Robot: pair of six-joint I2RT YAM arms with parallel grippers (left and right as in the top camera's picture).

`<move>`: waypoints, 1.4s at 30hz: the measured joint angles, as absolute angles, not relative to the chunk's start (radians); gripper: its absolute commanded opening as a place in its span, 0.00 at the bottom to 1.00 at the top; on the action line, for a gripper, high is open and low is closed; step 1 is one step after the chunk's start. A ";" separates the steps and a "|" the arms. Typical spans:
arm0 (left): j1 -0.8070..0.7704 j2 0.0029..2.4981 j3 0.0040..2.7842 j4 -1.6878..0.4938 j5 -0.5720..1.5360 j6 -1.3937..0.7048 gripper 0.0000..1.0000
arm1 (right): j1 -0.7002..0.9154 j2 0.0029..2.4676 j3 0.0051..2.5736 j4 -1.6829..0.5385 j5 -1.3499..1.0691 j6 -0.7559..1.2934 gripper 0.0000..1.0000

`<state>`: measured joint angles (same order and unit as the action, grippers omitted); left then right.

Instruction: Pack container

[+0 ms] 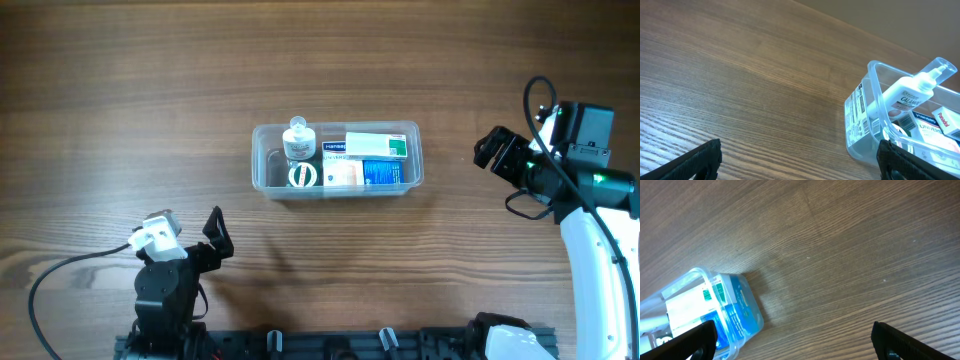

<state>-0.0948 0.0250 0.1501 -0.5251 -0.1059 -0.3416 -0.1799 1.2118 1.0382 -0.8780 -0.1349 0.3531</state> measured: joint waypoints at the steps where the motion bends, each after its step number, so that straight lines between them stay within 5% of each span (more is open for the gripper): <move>1: -0.095 0.025 0.150 -0.525 -0.106 -0.342 1.00 | -0.180 1.212 1.038 -0.878 -0.135 0.353 1.00; 13: -0.095 0.025 0.150 -0.525 -0.106 -0.341 1.00 | -0.179 1.148 1.019 -0.877 -0.135 0.353 1.00; 24: -0.095 0.025 0.150 -0.522 -0.106 -0.342 1.00 | 0.002 0.723 0.763 -0.758 -0.122 0.352 1.00; 31: -0.095 0.025 0.149 -0.522 -0.106 -0.341 1.00 | 0.006 0.479 0.509 -0.526 -0.135 0.317 1.00; 42: -0.095 0.025 0.149 -0.522 -0.106 -0.341 1.00 | 0.006 0.176 0.298 -0.484 -0.139 0.208 1.00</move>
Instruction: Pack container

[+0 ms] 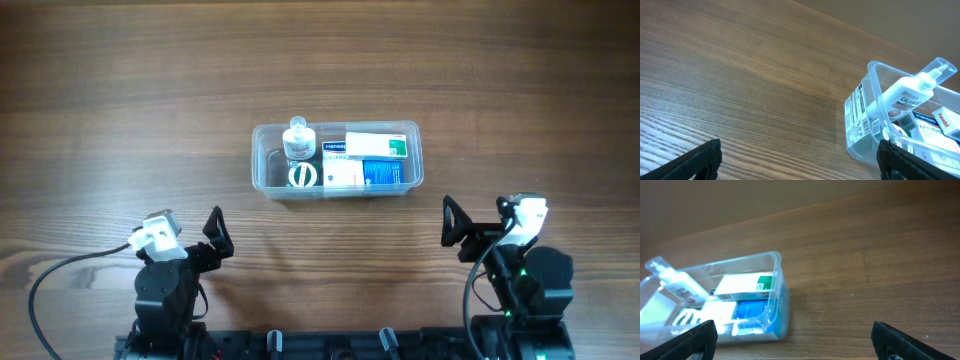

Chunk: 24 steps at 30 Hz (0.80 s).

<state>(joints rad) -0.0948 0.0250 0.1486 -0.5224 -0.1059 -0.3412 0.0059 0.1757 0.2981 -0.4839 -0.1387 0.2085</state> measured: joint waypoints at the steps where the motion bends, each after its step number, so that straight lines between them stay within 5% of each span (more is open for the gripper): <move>1: -0.095 0.025 0.149 -0.523 -0.106 -0.341 1.00 | 0.006 0.156 0.280 -0.484 -0.139 0.201 1.00; 24: -0.095 0.025 0.149 -0.522 -0.106 -0.341 1.00 | 0.006 0.021 0.151 -0.482 -0.139 0.223 1.00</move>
